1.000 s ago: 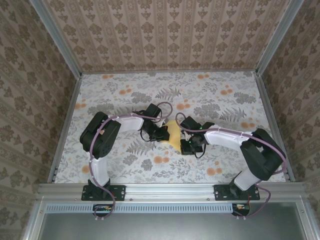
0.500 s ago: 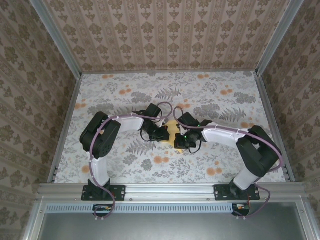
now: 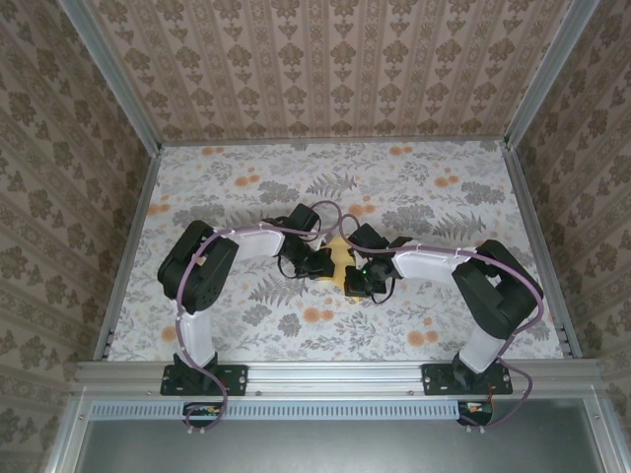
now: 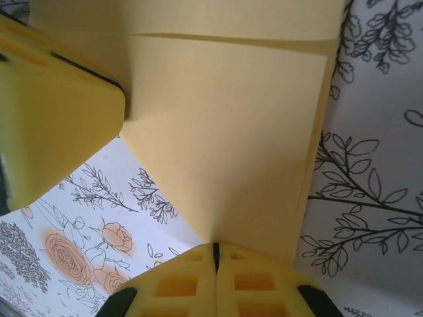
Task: Fold a paper plane with a square sheet of paper (fold left side to right side)
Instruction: Third fold the triangle at the center of the table.
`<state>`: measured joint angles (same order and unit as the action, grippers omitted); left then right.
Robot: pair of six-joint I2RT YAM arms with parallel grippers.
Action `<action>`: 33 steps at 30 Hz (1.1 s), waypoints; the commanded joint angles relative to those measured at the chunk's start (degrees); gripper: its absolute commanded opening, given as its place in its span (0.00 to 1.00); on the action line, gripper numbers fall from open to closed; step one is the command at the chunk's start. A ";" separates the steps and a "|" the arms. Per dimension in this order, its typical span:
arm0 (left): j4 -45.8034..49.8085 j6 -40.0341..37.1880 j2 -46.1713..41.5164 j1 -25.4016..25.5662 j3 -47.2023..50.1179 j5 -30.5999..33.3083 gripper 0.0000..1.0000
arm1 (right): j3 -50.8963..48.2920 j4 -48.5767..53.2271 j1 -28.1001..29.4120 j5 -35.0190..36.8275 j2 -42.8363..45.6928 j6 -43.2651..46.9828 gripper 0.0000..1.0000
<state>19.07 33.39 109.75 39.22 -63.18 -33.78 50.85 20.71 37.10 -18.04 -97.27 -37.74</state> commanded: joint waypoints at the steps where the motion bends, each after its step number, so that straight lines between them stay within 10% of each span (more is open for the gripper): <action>1: 4.29 -1.46 -3.10 -0.20 -1.60 3.98 0.06 | -2.72 3.00 -0.45 3.71 -1.80 0.91 0.00; 33: 3.25 -3.32 2.79 4.20 -3.59 -0.72 0.00 | -2.42 4.70 -0.59 4.53 -3.32 2.75 0.00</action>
<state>21.65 31.66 111.63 43.51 -65.93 -35.51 50.52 20.29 36.88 -18.26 -97.32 -35.99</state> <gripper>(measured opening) 0.047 0.052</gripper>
